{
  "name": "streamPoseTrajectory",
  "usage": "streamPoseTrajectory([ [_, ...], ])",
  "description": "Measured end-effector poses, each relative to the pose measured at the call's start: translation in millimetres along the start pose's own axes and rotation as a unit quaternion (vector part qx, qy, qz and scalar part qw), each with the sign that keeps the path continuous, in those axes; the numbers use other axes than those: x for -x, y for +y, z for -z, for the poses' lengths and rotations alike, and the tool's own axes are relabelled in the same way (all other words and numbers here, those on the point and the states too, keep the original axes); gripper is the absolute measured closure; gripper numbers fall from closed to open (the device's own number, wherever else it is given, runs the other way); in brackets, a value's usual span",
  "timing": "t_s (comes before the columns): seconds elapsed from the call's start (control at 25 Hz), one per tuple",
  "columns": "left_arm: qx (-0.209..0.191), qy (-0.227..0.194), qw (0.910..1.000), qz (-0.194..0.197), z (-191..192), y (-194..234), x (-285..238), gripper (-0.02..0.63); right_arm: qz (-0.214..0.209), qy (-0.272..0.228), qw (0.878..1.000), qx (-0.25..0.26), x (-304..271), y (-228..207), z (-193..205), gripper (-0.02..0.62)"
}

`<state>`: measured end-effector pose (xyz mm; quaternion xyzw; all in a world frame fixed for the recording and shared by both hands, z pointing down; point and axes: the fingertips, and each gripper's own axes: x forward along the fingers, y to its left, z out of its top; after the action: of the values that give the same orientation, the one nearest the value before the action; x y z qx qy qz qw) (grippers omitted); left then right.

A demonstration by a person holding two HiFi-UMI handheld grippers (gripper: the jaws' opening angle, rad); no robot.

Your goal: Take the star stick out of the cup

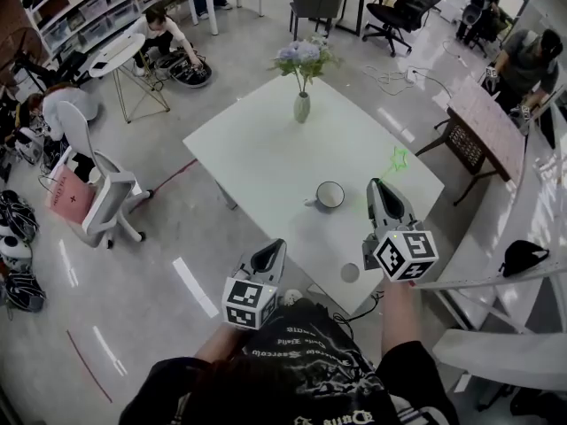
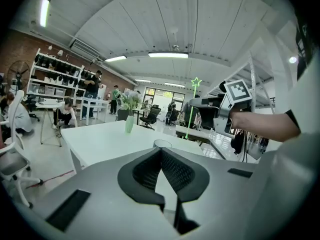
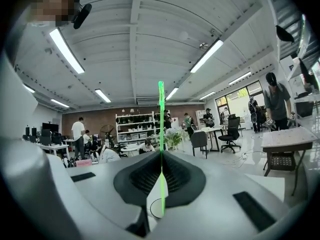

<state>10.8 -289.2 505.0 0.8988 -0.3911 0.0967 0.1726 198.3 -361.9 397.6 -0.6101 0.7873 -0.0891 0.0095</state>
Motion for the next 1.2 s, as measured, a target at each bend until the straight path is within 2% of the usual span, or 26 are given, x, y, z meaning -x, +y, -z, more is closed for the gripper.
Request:
streamPoseTrajectory([
  [0.6,-0.010,0.011,0.9987,0.050,-1,-32,-15,0.586,0.054,0.002,0.998,-0.019,78,-5,20,0.583],
  [1.2,-0.008,0.008,0.9963,0.085,4,-55,-27,0.586,0.094,0.058,0.993,-0.047,130,4,90,0.583],
])
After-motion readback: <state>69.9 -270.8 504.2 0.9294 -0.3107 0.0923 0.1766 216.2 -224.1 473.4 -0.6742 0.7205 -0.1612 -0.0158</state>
